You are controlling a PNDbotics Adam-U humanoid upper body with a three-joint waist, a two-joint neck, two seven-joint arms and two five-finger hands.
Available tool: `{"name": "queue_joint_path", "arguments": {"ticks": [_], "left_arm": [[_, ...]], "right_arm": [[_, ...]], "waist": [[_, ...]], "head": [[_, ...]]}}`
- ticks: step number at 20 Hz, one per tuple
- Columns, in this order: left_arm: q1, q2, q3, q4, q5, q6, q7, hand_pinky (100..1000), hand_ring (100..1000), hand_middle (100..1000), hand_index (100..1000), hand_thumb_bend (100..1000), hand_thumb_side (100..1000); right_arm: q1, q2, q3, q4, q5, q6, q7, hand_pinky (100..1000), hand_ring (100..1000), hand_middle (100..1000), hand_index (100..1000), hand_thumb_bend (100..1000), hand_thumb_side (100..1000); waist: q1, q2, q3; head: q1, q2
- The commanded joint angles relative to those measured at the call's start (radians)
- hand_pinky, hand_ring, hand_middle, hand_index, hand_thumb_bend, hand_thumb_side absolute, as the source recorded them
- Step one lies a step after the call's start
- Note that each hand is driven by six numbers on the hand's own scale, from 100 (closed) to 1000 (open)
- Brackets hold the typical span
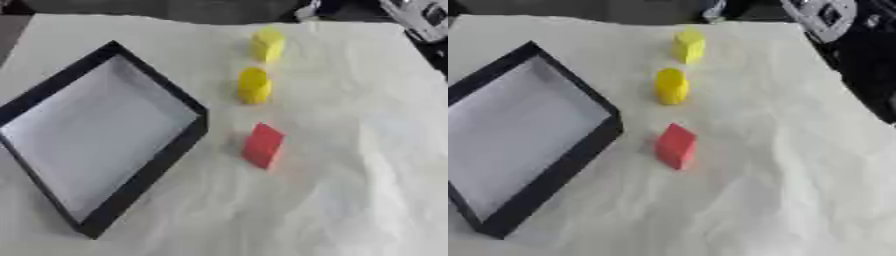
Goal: Pick up objects on the table and place them in the box.
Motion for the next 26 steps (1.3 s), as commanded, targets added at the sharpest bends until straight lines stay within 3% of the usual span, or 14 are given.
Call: {"name": "queue_joint_path", "arguments": {"ticks": [1,9,16,19,26], "left_arm": [[-0.011,0.026,0.004,-0.012,-0.004,-0.001,-0.004,750,794,793,903,765,677],[-0.013,0.028,0.004,-0.013,-0.006,-0.001,-0.008,751,796,795,903,758,678],[-0.015,0.029,0.005,-0.014,-0.007,-0.002,-0.008,751,796,795,903,759,678],[-0.021,0.028,0.005,-0.016,-0.006,-0.002,-0.009,752,797,796,904,755,679],[-0.025,0.027,0.004,-0.018,-0.005,-0.002,-0.011,752,798,797,904,752,680]], "right_arm": [[-0.031,-0.01,-0.033,0.007,0.055,-0.037,0.052,947,925,848,866,611,214],[-0.044,0.005,-0.114,0.019,0.193,-0.12,0.189,950,929,851,862,555,138],[-0.055,0.022,-0.178,0.019,0.31,-0.183,0.312,950,930,852,862,554,132],[-0.058,0.031,-0.193,0.016,0.318,-0.195,0.367,951,930,854,865,556,125],[-0.065,0.037,-0.211,-0.019,0.293,-0.176,0.492,950,929,853,867,560,125]], "waist": [[-0.006,-0.017,0.001],[-0.01,-0.005,-0.005],[-0.009,0.001,-0.006],[-0.006,0.014,0.0],[-0.003,0.025,0.005]], "head": [[-0.004,-0.017],[0.003,-0.023],[0.0,-0.033],[-0.021,-0.057],[-0.032,-0.073]]}}
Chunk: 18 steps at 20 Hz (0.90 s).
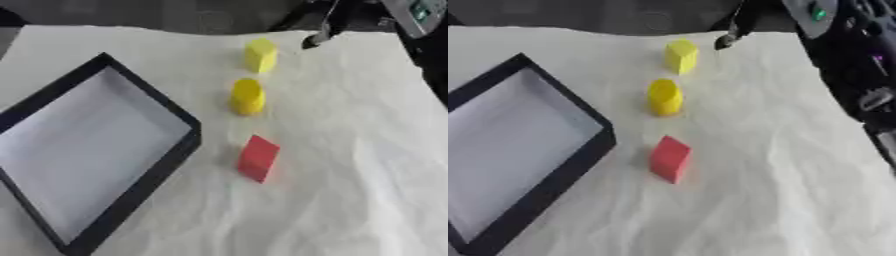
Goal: Pick up objects on the table and place them in the box.
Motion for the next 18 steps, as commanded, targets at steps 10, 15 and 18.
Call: {"name": "queue_joint_path", "arguments": {"ticks": [10,15,18], "left_arm": [[-0.016,0.019,0.001,-0.018,-0.005,-0.002,-0.009,753,799,797,903,748,683],[-0.019,0.016,0.001,-0.02,-0.006,-0.001,-0.01,754,799,797,904,746,684],[-0.021,0.014,0.001,-0.02,-0.005,-0.001,-0.011,754,799,797,904,745,684]], "right_arm": [[-0.036,-0.002,-0.032,-0.067,-0.02,0.041,0.14,947,924,851,865,563,131],[-0.04,0.012,-0.033,-0.056,-0.003,0.044,0.116,944,919,846,863,561,137],[-0.043,0.022,-0.029,-0.042,0.013,0.04,0.109,944,919,845,861,560,138]], "waist": [[-0.007,0.011,0.013],[-0.011,0.017,0.02],[-0.011,0.021,0.025]], "head": [[0.001,-0.021],[-0.003,-0.029],[-0.005,-0.032]]}}
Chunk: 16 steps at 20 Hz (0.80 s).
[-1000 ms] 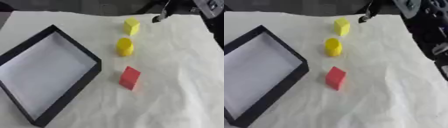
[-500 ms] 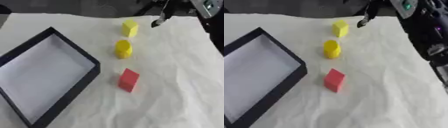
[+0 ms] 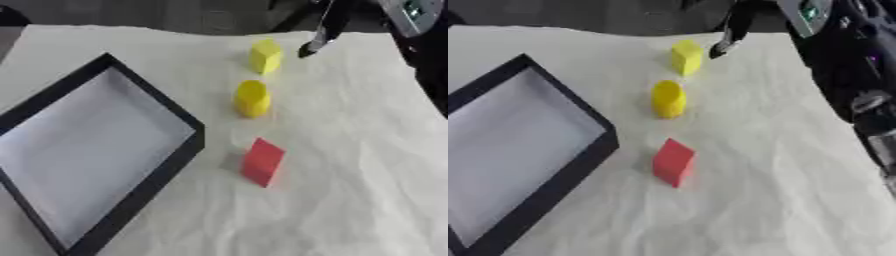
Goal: Pick up objects on the table and place them in the box.
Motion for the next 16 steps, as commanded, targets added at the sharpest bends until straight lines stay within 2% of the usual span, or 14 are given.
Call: {"name": "queue_joint_path", "arguments": {"ticks": [1,13,16], "left_arm": [[-0.01,0.015,0.004,-0.02,-0.005,-0.001,-0.004,754,799,798,904,744,684],[-0.018,0.007,0.003,-0.022,-0.003,0.0,-0.007,755,799,798,904,724,685],[-0.019,0.006,0.003,-0.022,-0.004,0.001,-0.007,756,799,798,904,739,686]], "right_arm": [[-0.026,-0.006,-0.009,0.005,0.019,-0.007,-0.005,943,918,844,859,560,140],[-0.022,0.02,-0.006,0.05,0.069,-0.021,-0.011,941,915,837,846,536,140],[-0.023,0.021,-0.009,0.058,0.083,-0.015,-0.017,942,913,835,843,553,118]], "waist": [[-0.011,0.001,0.004],[-0.013,0.018,0.019],[-0.015,0.023,0.023]], "head": [[-0.003,-0.015],[-0.01,-0.019],[-0.012,-0.023]]}}
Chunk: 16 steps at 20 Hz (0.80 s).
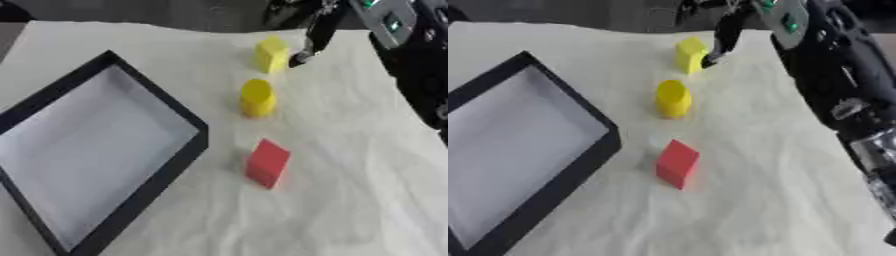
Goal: Pick up objects on the table and place them in the box.
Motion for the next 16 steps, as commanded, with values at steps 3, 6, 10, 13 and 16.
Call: {"name": "queue_joint_path", "arguments": {"ticks": [3,6,10,13,16], "left_arm": [[-0.011,0.014,0.005,-0.017,-0.004,-0.001,-0.006,756,799,798,904,739,687],[-0.014,0.014,0.004,-0.017,-0.004,-0.001,-0.008,756,799,798,904,737,688],[-0.015,0.013,0.003,-0.017,-0.004,0.0,-0.009,757,799,798,903,737,689],[-0.017,0.012,0.002,-0.017,-0.005,0.0,-0.011,757,799,798,903,736,689],[-0.019,0.012,0.001,-0.017,-0.005,0.001,-0.013,758,799,799,904,735,690]], "right_arm": [[-0.021,-0.011,-0.02,0.014,0.029,0.011,-0.016,941,912,834,842,550,113],[-0.021,-0.008,-0.028,0.028,0.047,0.011,-0.03,940,910,833,840,541,107],[-0.022,-0.005,-0.04,0.044,0.071,0.012,-0.05,939,908,832,839,535,109],[-0.023,-0.003,-0.047,0.055,0.086,0.014,-0.064,939,907,832,839,534,112],[-0.025,-0.002,-0.052,0.061,0.097,0.016,-0.076,938,906,831,838,530,110]], "waist": [[-0.012,0.0,0.006],[-0.014,0.005,0.011],[-0.017,0.012,0.017],[-0.019,0.018,0.022],[-0.022,0.023,0.026]], "head": [[-0.008,-0.017],[-0.012,-0.023],[-0.018,-0.03],[-0.019,-0.037],[-0.021,-0.041]]}}
